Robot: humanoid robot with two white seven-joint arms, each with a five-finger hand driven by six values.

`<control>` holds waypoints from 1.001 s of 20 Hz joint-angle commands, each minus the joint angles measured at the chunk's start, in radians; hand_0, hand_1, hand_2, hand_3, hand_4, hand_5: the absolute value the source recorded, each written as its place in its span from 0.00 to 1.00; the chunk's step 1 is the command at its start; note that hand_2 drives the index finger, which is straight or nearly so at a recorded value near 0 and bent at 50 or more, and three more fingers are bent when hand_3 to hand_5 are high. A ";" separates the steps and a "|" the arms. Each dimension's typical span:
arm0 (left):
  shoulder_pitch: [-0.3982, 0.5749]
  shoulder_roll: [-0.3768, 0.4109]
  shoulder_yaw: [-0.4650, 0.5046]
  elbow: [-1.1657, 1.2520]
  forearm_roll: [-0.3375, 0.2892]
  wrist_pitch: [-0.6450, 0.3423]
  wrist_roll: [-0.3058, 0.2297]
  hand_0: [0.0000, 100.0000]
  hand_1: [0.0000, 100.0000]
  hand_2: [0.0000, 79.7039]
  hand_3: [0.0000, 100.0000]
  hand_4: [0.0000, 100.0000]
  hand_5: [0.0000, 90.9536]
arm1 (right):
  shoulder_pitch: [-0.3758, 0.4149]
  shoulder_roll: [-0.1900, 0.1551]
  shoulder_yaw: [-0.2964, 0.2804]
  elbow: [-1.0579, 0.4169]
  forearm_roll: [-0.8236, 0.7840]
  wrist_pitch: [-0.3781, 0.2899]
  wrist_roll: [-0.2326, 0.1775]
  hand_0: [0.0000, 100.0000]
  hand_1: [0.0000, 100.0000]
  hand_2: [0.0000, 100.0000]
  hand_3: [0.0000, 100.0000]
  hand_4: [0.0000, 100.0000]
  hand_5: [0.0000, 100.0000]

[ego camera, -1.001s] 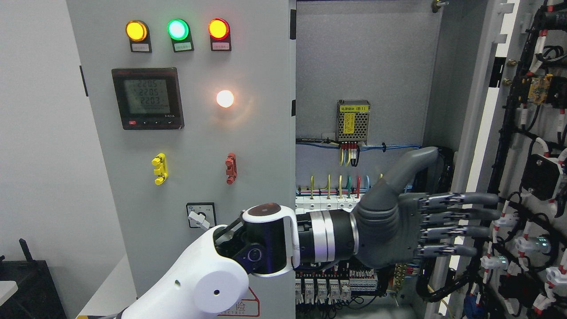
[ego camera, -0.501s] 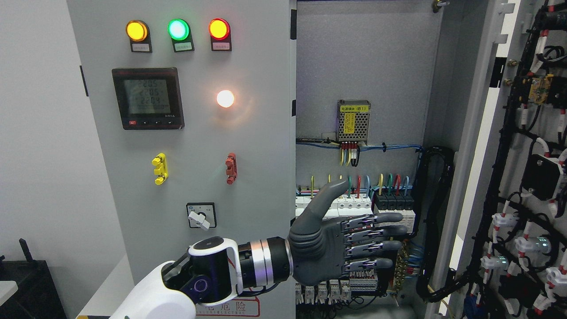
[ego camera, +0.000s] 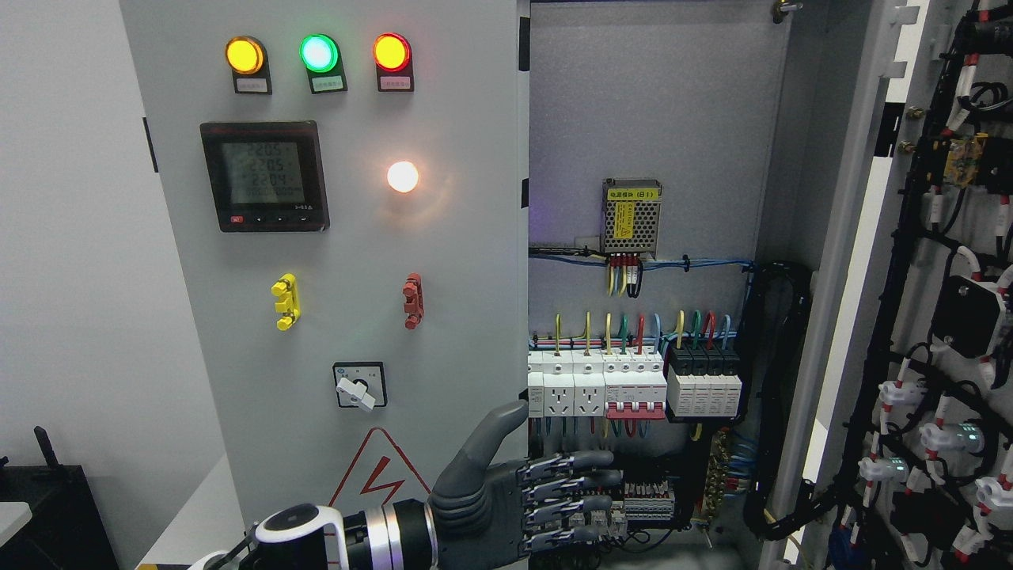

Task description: Open door with both hands

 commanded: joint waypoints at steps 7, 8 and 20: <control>0.249 0.206 0.120 -0.080 -0.103 0.000 -0.014 0.00 0.00 0.00 0.00 0.04 0.00 | 0.000 0.000 0.000 0.000 0.000 0.000 0.000 0.00 0.00 0.00 0.00 0.00 0.00; 0.275 0.207 0.137 -0.080 -0.128 -0.001 -0.028 0.00 0.00 0.00 0.00 0.04 0.00 | 0.000 0.000 0.000 0.000 0.000 0.000 0.001 0.00 0.00 0.00 0.00 0.00 0.00; 0.542 0.295 0.240 -0.065 -0.261 -0.019 -0.060 0.00 0.00 0.00 0.00 0.04 0.00 | 0.000 0.000 0.000 0.000 0.000 0.000 0.001 0.00 0.00 0.00 0.00 0.00 0.00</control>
